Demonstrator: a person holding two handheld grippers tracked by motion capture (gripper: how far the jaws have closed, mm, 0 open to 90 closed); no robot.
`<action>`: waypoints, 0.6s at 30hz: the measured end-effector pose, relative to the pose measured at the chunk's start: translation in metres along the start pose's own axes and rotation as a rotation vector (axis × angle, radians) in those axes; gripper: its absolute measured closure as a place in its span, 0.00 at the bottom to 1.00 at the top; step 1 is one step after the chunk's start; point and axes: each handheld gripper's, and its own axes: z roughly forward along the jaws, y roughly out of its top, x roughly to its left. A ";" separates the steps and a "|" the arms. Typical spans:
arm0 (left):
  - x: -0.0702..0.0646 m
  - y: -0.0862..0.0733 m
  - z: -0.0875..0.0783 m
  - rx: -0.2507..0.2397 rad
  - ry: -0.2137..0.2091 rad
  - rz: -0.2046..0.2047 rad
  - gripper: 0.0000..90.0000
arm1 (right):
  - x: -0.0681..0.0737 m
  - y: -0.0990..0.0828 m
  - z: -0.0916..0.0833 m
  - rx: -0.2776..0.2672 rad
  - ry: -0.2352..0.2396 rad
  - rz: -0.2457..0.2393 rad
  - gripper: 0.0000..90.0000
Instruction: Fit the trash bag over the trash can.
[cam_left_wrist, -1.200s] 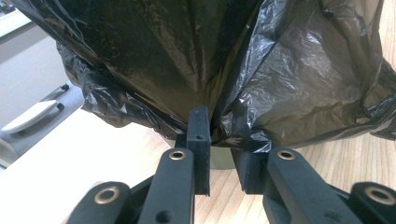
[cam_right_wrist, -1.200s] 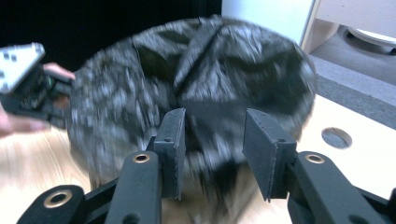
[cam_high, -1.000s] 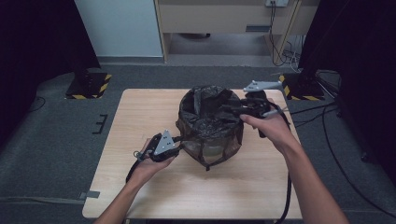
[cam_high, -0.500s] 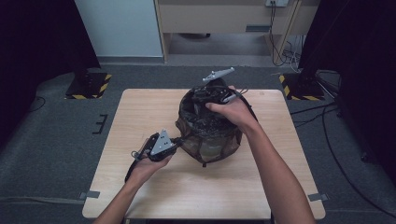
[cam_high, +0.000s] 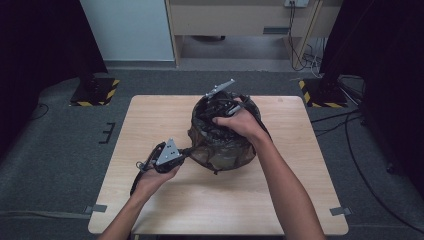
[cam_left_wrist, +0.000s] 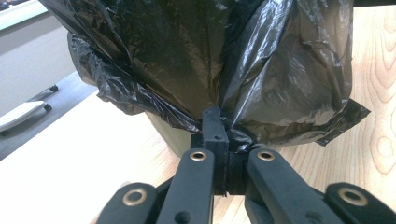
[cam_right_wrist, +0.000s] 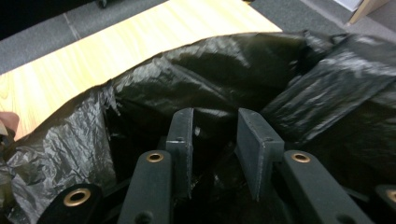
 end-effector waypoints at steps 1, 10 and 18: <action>0.000 0.000 0.000 0.003 -0.001 -0.001 1.00 | 0.001 0.000 0.001 0.004 0.001 -0.003 0.73; -0.002 -0.003 -0.003 0.027 -0.002 -0.007 0.95 | 0.002 -0.001 0.003 0.027 -0.001 -0.014 0.71; 0.001 -0.004 -0.008 0.019 -0.004 -0.024 1.00 | 0.004 -0.001 0.009 0.079 -0.015 -0.032 0.68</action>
